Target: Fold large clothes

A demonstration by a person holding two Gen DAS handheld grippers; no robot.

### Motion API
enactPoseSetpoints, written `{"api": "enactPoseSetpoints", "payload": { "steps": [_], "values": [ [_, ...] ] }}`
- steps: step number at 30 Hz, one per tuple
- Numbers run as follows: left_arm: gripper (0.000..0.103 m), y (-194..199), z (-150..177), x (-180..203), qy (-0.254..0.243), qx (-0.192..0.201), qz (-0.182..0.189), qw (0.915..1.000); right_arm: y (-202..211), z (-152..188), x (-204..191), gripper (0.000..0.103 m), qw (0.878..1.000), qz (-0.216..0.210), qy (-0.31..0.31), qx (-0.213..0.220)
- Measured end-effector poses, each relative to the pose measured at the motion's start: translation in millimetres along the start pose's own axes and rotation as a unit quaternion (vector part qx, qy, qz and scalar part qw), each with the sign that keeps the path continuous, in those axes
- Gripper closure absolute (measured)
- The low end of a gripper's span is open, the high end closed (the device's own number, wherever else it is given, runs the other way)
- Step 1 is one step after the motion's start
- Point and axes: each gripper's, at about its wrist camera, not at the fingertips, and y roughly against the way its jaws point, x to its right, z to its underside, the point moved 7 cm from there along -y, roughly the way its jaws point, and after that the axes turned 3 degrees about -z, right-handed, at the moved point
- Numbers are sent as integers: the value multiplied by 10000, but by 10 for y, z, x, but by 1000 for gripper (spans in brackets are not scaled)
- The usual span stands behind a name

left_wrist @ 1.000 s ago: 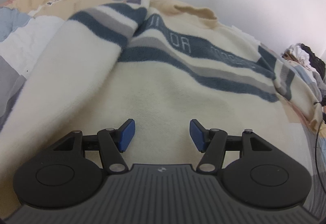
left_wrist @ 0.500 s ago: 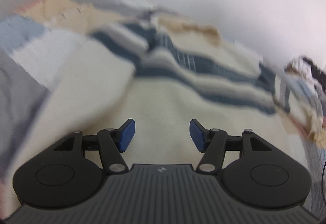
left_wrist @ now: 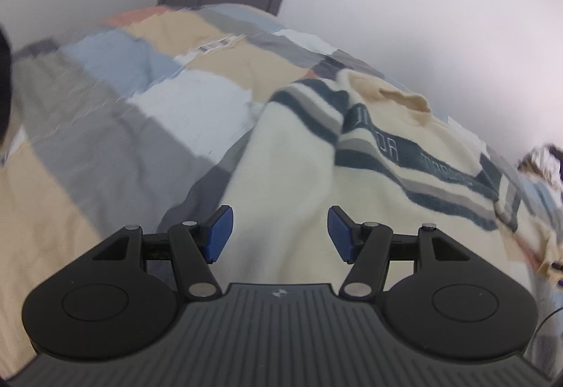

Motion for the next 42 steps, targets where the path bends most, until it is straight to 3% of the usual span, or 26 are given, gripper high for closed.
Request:
{"api": "enactPoseSetpoints", "payload": {
  "steps": [8,12,15,18,23,27,31,35,42],
  "values": [
    [38,11,90,-13,97,0,-198,9998,-284,128,-238,37,9936,486,969,319],
    [38,-106,87,-8,170,-65,-307,9994,-361,81,-300,39,9742,1093,1821,764],
    [38,-185,88,-11,258,-126,-340,9990,-421,4,-221,50,9636,1427,2078,886],
    [38,-229,84,-7,256,-117,-458,9986,-429,-118,-18,56,9596,1790,1916,1022],
    [38,-268,67,-109,438,-94,-829,9956,-389,-287,491,57,9570,2378,1166,1183],
    [38,-340,56,-146,735,-204,-659,9949,-301,-310,858,57,9569,2620,367,1198],
    [38,-352,52,-135,825,-244,-549,9948,-115,-397,1021,57,9562,2533,-408,1411],
    [38,-327,58,-160,894,-293,-425,9947,57,-477,876,57,9611,2322,-638,1354],
    [38,-207,95,-253,1171,-363,-149,9923,432,-567,-13,57,9813,1314,-684,1232]
  ]
}}
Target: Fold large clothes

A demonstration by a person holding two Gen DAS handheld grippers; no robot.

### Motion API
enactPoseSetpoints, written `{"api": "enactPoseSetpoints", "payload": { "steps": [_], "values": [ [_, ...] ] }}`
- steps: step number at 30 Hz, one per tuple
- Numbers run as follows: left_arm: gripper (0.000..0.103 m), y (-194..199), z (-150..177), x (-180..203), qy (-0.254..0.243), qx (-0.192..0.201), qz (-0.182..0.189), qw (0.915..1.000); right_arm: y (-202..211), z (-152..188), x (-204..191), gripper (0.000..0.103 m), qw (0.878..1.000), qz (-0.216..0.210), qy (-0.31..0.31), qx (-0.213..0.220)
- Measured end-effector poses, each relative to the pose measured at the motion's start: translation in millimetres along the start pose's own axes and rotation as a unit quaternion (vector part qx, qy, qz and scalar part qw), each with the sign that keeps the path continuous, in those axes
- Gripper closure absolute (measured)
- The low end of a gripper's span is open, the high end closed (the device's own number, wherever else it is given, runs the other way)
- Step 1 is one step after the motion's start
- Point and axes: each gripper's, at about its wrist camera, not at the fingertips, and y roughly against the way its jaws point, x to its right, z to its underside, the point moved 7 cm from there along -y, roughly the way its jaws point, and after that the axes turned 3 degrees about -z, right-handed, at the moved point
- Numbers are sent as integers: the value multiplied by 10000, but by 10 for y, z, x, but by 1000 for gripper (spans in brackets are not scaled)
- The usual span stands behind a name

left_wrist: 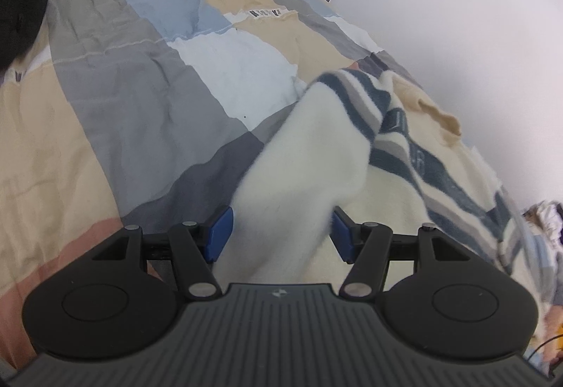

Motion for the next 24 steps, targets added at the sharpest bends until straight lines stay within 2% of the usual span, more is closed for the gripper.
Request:
{"api": "enactPoseSetpoints", "payload": {
  "steps": [5,10,13,16,17,18,21,24],
  "values": [
    [38,73,7,-84,176,-17,94,9998,621,164,-938,57,9933,-1069,353,-277],
    [38,69,86,-127,192,-270,161,9993,1342,541,-1794,57,9743,-2033,741,-634],
    [39,52,134,-198,215,-377,14,9991,1706,870,-2126,57,9632,-2336,900,-979],
    [42,-24,157,-276,112,-415,-290,9987,1912,1293,-2312,57,9489,-2563,823,-1647],
    [54,-78,165,-309,111,-500,-367,9980,1968,1424,-2343,57,9449,-2612,813,-1796],
    [71,-133,165,-352,209,-623,-364,9972,2026,1554,-2374,57,9418,-2652,847,-1884],
    [88,-195,44,-526,555,-700,-486,9948,2120,1858,-2379,57,9363,-2726,912,-2018],
    [93,-178,-273,-577,547,-638,-357,9958,2109,2050,-2306,57,9333,-2722,902,-2161]
  ]
}}
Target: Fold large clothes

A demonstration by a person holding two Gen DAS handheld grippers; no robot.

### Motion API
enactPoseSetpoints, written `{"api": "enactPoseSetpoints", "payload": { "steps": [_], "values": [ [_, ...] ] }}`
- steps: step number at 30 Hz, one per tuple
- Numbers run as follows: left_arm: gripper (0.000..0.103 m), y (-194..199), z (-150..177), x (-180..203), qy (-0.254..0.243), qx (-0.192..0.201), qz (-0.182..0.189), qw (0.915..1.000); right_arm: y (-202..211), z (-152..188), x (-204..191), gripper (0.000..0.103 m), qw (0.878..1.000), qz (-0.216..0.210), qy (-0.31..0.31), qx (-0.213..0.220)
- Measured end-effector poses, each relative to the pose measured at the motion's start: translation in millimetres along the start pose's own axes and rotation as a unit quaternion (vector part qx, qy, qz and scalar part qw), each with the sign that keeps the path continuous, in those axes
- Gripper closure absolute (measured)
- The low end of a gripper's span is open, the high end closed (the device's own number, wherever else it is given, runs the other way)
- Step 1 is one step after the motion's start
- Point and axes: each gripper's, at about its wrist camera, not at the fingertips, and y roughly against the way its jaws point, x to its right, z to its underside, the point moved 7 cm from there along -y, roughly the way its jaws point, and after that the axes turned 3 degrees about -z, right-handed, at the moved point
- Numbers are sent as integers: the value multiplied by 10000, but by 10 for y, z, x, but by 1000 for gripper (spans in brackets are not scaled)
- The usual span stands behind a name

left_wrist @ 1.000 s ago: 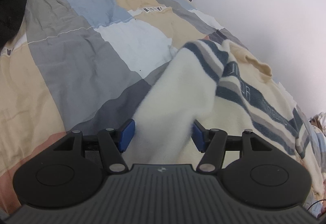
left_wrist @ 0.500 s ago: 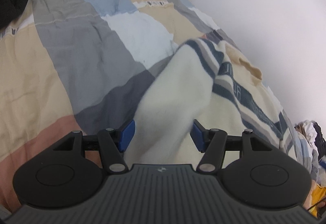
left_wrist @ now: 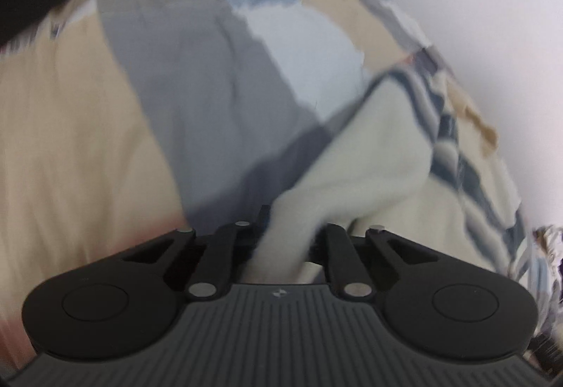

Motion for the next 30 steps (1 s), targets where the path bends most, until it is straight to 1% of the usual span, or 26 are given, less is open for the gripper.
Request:
{"api": "enactPoseSetpoints", "payload": {
  "steps": [1,3,4,7,8,10,13,16,18,20,22,25,26,27,28,29,30],
  "values": [
    [93,13,-137,8,-93,-35,14,9999,-24,30,39,57,10000,21,-4,-34],
    [94,65,-478,-14,-26,-81,97,9999,-66,57,107,56,9999,53,-60,-68],
    [94,120,-686,-20,-66,9,92,9999,-81,53,123,56,10000,55,-61,-19],
    [94,338,-1372,-25,-494,615,-145,9968,-118,-40,172,55,9997,88,70,216],
    [94,398,-1598,-39,-574,764,-229,9952,-146,-73,180,55,9995,69,121,267],
    [94,467,-2056,-106,-574,995,-454,9923,-200,-124,156,55,9991,56,244,353],
    [94,413,-2701,-248,-540,1096,-770,9895,-278,-188,113,55,9982,21,314,506],
    [94,188,-3216,-320,-532,1143,-889,9880,-382,-249,20,55,9978,-72,454,468],
    [94,-54,-3422,-368,-451,1052,-925,9891,-445,-293,-63,55,9960,-91,700,539],
    [94,-366,-3555,-408,-376,939,-1017,9897,-541,-303,-143,55,9941,-112,896,594],
    [93,-729,-3626,-490,-448,777,-1170,9891,-672,-300,-213,55,9933,-141,987,577],
    [92,-1249,-3672,-698,-570,415,-1434,9872,-890,-297,-299,55,9929,-183,1071,478],
    [86,-1404,-3673,-781,-551,281,-1492,9869,-954,-292,-329,55,9926,-199,1112,442],
    [76,-1548,-3668,-867,-517,158,-1607,9855,-1013,-286,-355,55,9921,-205,1166,420],
    [69,-1668,-3678,-945,-486,103,-1711,9840,-1056,-275,-382,55,9915,-196,1219,412],
    [61,-1757,-3695,-999,-494,106,-1755,9832,-1099,-269,-395,55,9911,-191,1255,402],
    [59,-1810,-3717,-1019,-527,151,-1719,9836,-1144,-258,-413,55,9907,-188,1289,400]
  ]
}}
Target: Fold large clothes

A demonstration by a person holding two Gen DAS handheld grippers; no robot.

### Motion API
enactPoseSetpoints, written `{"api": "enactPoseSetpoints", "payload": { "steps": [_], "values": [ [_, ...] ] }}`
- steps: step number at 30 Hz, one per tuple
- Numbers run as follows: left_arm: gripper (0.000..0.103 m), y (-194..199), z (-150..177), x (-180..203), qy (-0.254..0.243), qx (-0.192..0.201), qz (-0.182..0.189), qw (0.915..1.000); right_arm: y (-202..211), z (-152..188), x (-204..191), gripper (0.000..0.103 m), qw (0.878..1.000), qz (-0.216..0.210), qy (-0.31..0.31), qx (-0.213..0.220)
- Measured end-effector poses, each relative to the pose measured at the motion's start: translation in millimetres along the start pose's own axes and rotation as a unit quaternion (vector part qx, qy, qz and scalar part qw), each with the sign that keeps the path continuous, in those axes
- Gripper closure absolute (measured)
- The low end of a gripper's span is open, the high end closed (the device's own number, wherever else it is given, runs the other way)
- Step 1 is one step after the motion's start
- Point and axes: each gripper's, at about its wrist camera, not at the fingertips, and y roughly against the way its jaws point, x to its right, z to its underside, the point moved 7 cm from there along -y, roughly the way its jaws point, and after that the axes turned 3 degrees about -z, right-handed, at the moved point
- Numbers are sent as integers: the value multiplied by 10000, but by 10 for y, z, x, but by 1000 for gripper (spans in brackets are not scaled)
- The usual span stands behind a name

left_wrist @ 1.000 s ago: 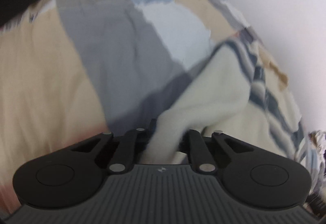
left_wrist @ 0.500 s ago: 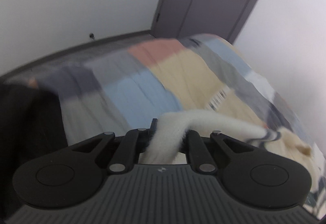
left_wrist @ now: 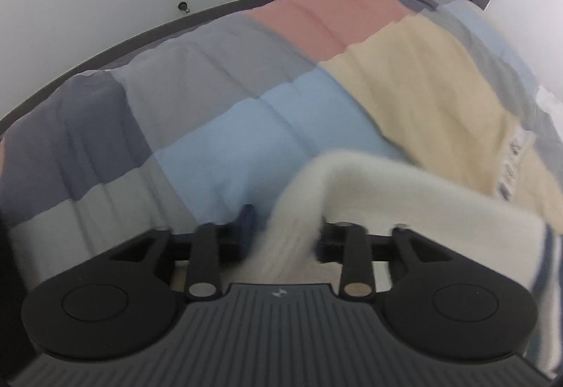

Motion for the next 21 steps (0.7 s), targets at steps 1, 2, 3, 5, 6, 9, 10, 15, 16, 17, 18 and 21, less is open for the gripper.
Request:
{"api": "enactPoseSetpoints", "payload": {
  "steps": [1,2,3,5,6,9,10,15,16,17,18,21],
  "values": [
    [58,-27,-24,2,-49,52,44,10000,-43,8,-9,55,10000,24,46,-13],
    [56,-53,-46,5,-117,57,70,9999,-93,13,-18,55,9999,51,85,-42],
    [51,-58,-71,4,-189,25,76,9998,-134,14,-26,55,9999,60,114,-60],
    [42,-40,-133,-13,-347,-90,-31,9994,-188,10,-41,55,9998,96,155,-68],
    [39,-6,-172,-25,-421,-118,-113,9990,-199,14,-54,55,9998,116,161,-69],
    [38,194,-250,-93,-643,12,-331,9974,-189,18,-80,55,9996,153,221,-47],
    [37,248,-269,-145,-674,73,-376,9970,-173,21,-85,56,9996,161,235,-41],
    [37,530,-242,-518,-527,294,-915,9940,-62,12,-100,56,9994,206,260,27],
    [37,565,-201,-585,-513,264,-1029,9930,-32,4,-105,56,9995,198,233,32],
    [37,617,-178,-642,-506,276,-998,9933,5,-4,-109,56,9996,193,192,36],
    [37,666,-139,-678,-499,313,-931,9939,46,-11,-121,56,9997,178,165,45],
    [37,794,-11,-737,-479,388,-812,9948,176,-11,-213,55,9992,172,332,134]
  ]
}}
